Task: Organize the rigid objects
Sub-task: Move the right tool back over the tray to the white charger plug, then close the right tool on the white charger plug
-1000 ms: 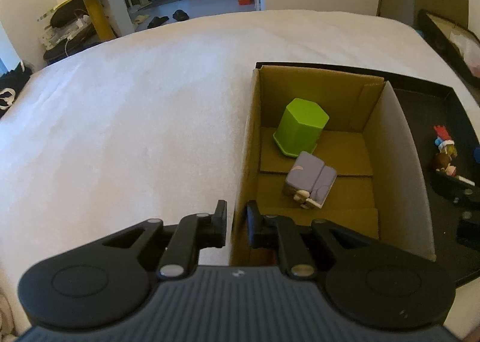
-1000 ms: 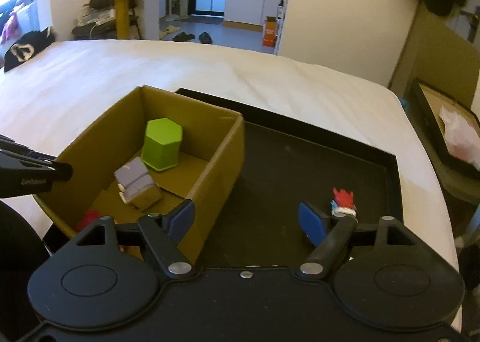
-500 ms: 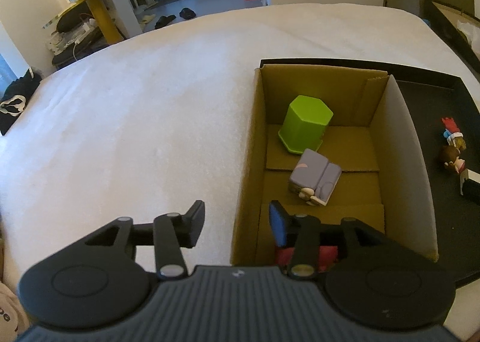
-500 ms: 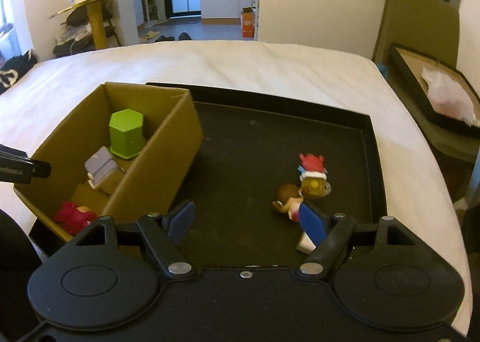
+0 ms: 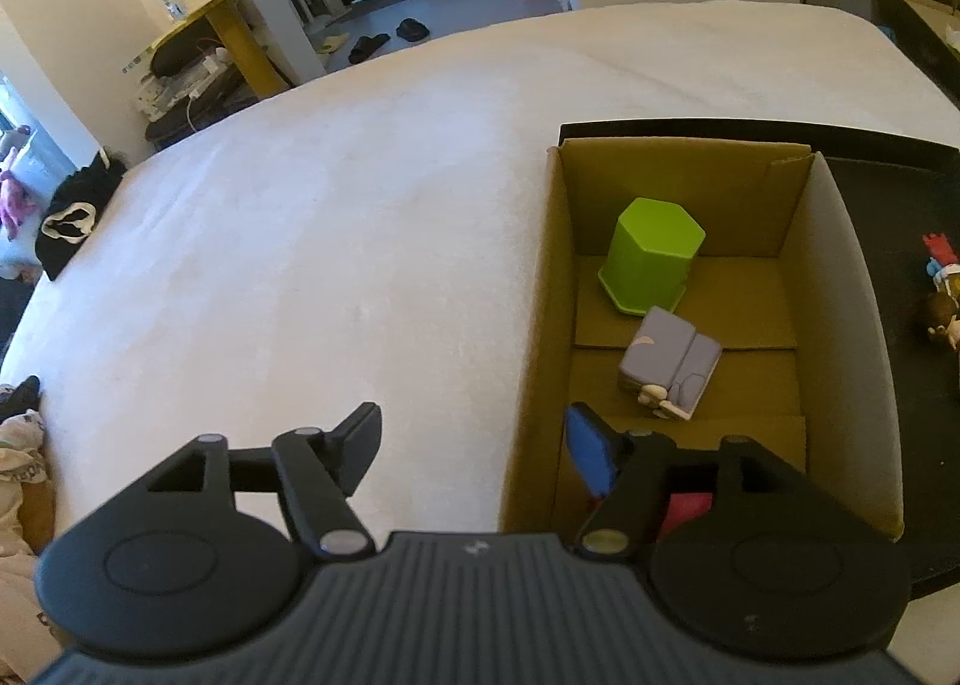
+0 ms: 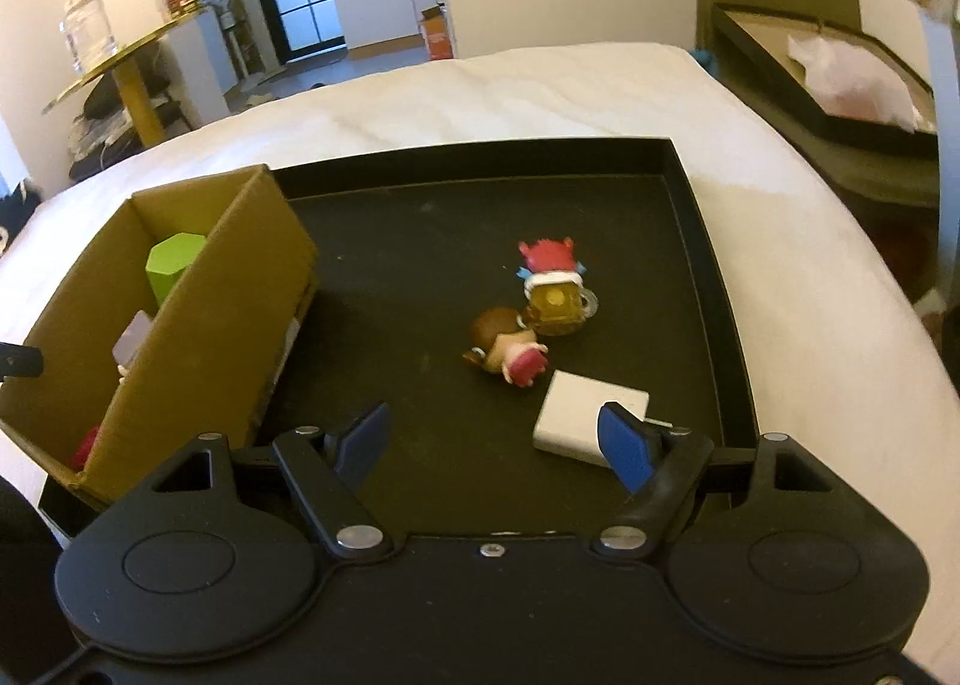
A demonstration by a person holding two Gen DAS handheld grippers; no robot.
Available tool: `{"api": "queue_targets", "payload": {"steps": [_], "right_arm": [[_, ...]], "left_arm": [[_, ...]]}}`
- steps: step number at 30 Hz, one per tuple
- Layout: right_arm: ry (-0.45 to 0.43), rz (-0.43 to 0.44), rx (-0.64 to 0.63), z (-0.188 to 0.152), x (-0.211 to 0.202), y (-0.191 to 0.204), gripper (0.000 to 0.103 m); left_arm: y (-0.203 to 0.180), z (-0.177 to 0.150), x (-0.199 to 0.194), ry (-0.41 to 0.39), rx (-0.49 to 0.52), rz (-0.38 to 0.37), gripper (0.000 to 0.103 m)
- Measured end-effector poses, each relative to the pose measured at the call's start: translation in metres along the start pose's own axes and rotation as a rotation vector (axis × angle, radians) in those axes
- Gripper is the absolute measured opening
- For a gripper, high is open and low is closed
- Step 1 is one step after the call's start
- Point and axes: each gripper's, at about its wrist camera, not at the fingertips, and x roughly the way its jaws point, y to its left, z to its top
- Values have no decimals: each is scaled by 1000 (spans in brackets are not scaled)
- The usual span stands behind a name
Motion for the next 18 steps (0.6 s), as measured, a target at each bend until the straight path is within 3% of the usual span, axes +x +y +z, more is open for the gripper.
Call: {"api": "queue_targets", "payload": {"steps": [18], "right_arm": [[-16,-23,144,-10,4,-40,75]], "left_arm": [[-21,10,-10,2,9,53,72]]}}
